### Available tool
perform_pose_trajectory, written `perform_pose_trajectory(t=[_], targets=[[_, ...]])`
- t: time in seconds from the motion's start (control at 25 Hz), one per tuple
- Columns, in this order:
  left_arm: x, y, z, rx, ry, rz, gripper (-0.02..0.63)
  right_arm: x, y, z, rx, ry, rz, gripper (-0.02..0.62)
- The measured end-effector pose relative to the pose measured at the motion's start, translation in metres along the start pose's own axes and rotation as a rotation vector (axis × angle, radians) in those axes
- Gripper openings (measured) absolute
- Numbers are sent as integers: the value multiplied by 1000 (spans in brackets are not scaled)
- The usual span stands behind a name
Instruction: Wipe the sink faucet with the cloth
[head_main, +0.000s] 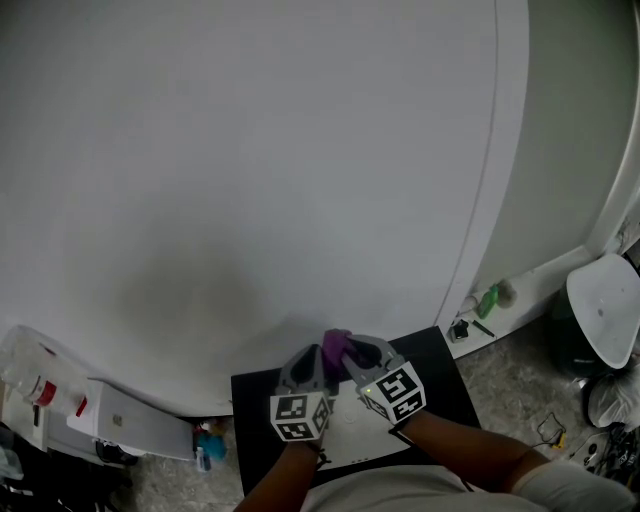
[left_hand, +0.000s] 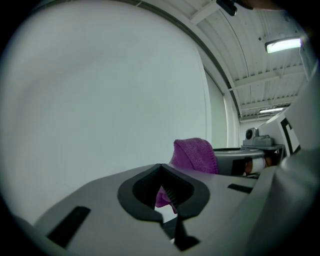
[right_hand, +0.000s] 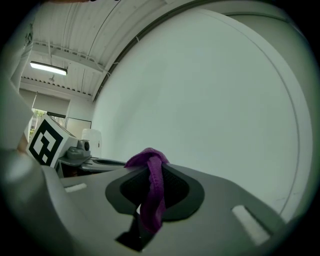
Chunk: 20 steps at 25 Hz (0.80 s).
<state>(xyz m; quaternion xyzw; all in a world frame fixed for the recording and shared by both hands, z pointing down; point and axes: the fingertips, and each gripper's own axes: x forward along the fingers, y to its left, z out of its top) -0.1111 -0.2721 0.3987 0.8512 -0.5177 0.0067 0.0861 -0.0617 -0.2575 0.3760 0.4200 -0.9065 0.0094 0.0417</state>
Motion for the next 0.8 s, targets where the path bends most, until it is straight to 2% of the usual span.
perform_pose_trajectory(t=[0.8], targets=[[-1,0,-16,-27,14,18,6,2,-10,-10,48,15,12,52]])
